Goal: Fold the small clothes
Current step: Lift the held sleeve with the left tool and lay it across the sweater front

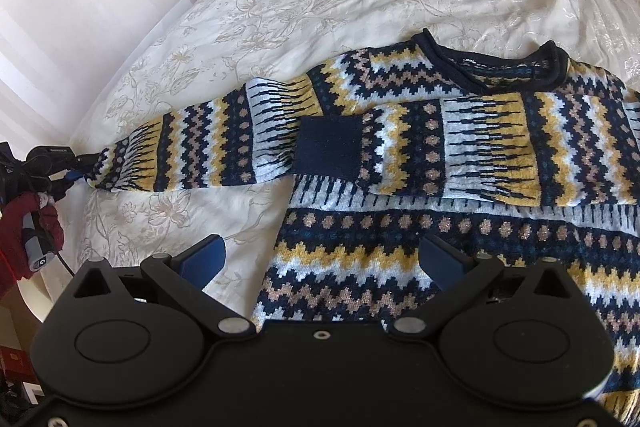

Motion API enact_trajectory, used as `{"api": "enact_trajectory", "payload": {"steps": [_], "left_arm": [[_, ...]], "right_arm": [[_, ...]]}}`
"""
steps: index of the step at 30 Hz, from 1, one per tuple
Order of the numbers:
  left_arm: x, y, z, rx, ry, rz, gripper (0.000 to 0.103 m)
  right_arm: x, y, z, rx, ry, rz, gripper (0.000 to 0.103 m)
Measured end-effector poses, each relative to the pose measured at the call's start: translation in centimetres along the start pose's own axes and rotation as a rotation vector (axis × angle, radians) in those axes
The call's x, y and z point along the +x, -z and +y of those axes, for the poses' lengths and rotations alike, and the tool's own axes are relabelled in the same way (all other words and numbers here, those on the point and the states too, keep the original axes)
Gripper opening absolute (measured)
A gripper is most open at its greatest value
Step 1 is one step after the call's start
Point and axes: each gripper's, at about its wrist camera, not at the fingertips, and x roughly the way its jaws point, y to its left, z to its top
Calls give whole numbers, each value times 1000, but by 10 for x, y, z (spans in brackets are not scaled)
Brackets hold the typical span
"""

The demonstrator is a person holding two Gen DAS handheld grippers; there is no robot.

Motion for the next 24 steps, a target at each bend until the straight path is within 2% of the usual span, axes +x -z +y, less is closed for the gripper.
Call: {"api": "enact_trajectory", "payload": {"steps": [5,11,14,16,17,18,19,21,24], "left_arm": [[-35,-2,-33,77,92,-51,11],[-76,7,-91,200,211,-100,9],[-79,21,-113,247,186,-93,10],[-77,31,-114,229,168,-81,12],[-75,36,-112,208,165,-73,20],[-72,39,-108,190,164,-68,37],[-70,43,-102,170,156,-68,42],[-69,46,-93,150,131,-73,47],[-59,44,-71,127,64,-56,56]], "right_arm": [[0,2,-2,-25,-31,17,103],[-11,7,-15,-23,-65,-1,103],[-18,10,-28,-11,-79,-7,103],[-23,12,-36,-12,-88,-7,103],[-25,12,-39,-18,-88,-7,103],[-28,12,-42,-27,-84,-8,103],[-30,12,-44,-32,-82,-8,103],[-32,12,-49,-27,-79,-9,103],[-32,8,-51,-17,-83,-14,103]]}}
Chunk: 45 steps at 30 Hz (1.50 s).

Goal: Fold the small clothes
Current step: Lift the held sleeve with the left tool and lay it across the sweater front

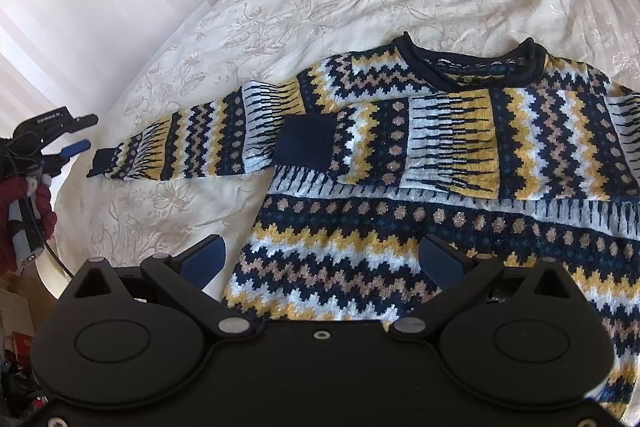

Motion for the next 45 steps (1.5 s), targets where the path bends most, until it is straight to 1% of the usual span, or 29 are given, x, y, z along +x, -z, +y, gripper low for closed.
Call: {"api": "enact_trajectory", "payload": {"steps": [3,8,10,12,17,20,23,25,26,27,29,32,35,39,43,45], "left_arm": [[9,-1,22,-31,-51,18,58],[33,-1,57,-62,-99,72,59],[46,0,69,-77,-102,100,59],[57,1,78,-91,-100,107,59],[77,-8,86,-85,-68,79,60],[85,-15,86,-72,-52,81,60],[86,-19,82,-42,-74,65,59],[83,-16,76,-11,-115,31,45],[81,-16,75,-1,-137,24,27],[80,-15,74,2,-148,25,13],[73,-14,74,-21,-125,13,6],[57,-17,62,-6,-104,-11,5],[33,-23,40,34,-39,-37,5],[-5,-28,-5,116,75,-86,5],[-43,-25,-65,202,189,-134,5],[-59,-20,-94,225,243,-147,5]], "right_arm": [[5,-5,3,-3,0,3,103],[22,-13,18,-12,-2,12,103],[31,-16,27,-19,-3,20,103],[38,-18,36,-26,-5,30,103],[54,-21,56,-43,-11,56,103],[61,-23,64,-60,-9,73,103],[64,-25,67,-70,-6,80,103],[64,-27,68,-71,-4,81,103],[64,-27,67,-72,-2,82,103],[63,-27,67,-73,1,80,103],[61,-27,64,-74,4,78,103],[57,-25,57,-62,7,72,103],[51,-19,48,-43,4,68,103],[44,-8,34,-25,-11,64,103],[32,2,16,-11,-40,57,103],[24,7,5,-10,-55,54,103]]}}
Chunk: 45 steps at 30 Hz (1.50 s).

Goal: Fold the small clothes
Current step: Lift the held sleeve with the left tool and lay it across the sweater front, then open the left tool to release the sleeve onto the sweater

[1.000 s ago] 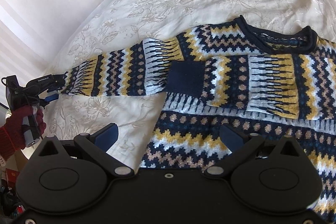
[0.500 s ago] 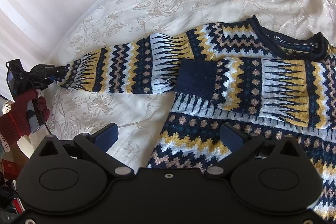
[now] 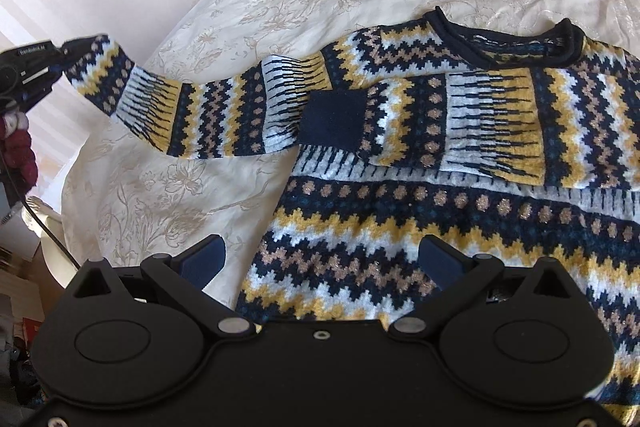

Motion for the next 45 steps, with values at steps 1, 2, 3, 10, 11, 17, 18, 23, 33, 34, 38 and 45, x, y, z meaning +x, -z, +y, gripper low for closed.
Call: {"api": "enact_trajectory", "payload": {"steps": [1,2,3,10,11,17,18,23,33,34,38,45], "left_arm": [[-3,0,-19,5,34,-7,5],[-5,-1,-34,9,61,-11,5],[-5,1,-52,18,92,-10,5],[18,41,-168,60,257,41,5],[25,51,-182,56,274,61,5],[65,119,-247,68,341,208,5],[71,130,-256,71,348,239,6],[88,167,-283,126,368,366,15],[61,178,-259,393,399,362,38],[64,180,-250,408,374,370,38],[83,178,-214,414,253,420,38],[113,175,-152,368,92,498,38]], "right_arm": [[-4,2,-5,1,-4,-4,103],[-12,4,-13,5,-9,-12,103],[-18,7,-20,11,-14,-21,103],[-61,23,-74,59,-23,-67,103],[-66,25,-82,66,-21,-73,103],[-93,40,-121,109,5,-96,103],[-96,43,-126,116,11,-99,103],[-106,54,-147,160,39,-102,103],[-105,48,-160,214,84,-126,103],[-104,44,-162,216,90,-131,103],[-97,25,-168,212,118,-146,103],[-77,-7,-189,222,159,-160,103]]}}
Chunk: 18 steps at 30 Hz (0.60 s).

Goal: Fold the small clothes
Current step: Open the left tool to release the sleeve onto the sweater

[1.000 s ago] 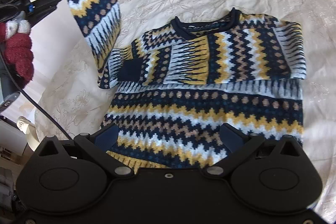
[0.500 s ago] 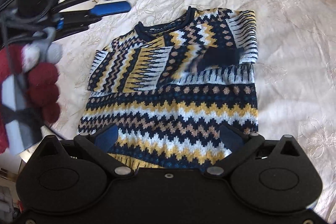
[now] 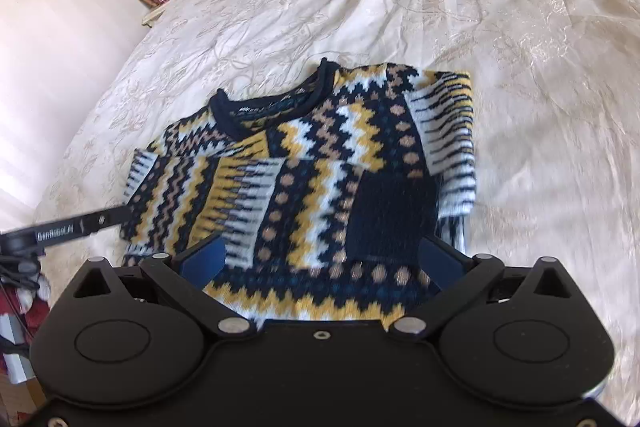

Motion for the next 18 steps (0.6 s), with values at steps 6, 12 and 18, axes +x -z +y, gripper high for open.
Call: {"api": "enact_trajectory", "payload": {"steps": [6,12,18], "left_arm": [[30,-4,23,12,-45,56,38],[62,0,40,-36,-60,122,38],[66,4,39,-49,-66,113,41]], "right_arm": [[24,-24,-13,0,14,0,103],[53,-40,-30,18,24,33,103],[71,-32,-48,45,4,100,103]]}}
